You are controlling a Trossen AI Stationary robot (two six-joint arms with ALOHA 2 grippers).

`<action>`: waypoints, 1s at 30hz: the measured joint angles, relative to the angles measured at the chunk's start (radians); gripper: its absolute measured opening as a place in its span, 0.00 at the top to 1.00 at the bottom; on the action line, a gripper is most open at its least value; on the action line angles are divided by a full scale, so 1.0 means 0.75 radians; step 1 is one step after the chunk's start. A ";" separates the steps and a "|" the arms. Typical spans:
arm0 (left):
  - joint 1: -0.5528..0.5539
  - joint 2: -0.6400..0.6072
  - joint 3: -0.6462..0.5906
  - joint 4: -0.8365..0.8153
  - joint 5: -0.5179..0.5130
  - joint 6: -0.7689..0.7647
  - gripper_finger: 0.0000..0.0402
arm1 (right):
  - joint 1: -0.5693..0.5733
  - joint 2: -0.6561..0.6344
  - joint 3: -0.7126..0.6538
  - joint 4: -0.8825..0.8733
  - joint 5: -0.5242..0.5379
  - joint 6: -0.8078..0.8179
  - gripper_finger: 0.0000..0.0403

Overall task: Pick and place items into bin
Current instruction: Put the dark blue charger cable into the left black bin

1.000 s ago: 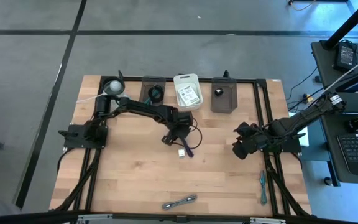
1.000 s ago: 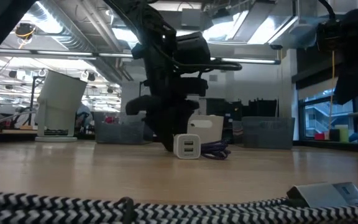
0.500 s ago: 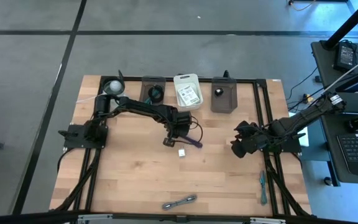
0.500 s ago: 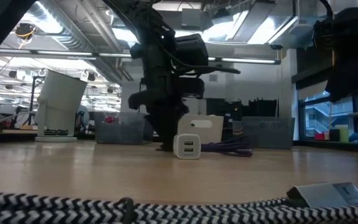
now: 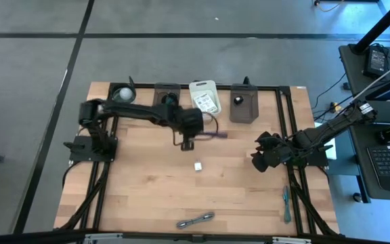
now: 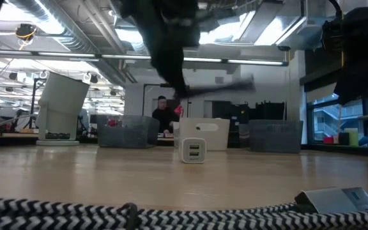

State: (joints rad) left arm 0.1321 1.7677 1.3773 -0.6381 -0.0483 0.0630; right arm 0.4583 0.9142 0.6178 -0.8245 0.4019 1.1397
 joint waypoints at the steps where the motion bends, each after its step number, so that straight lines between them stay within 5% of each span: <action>1: 0.009 -0.039 0.001 -0.003 -0.036 -0.064 0.97 | 0.000 0.000 0.000 0.000 0.000 0.000 0.49; 11: 0.222 -0.300 0.003 -0.325 -0.435 -0.821 0.97 | 0.000 0.000 0.000 0.030 0.059 -0.033 0.49; 19: 0.442 -0.269 0.003 -0.570 -0.364 -1.206 0.97 | 0.001 -0.001 0.000 0.036 0.060 -0.034 0.49; 30: 0.576 -0.073 0.004 -0.607 -0.186 -1.156 0.97 | 0.000 0.000 0.000 0.038 0.067 -0.031 0.49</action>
State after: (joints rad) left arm 0.5639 1.7130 1.3804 -1.0934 -0.1877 -0.8040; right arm 0.4587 0.9139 0.6178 -0.7959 0.4518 1.1163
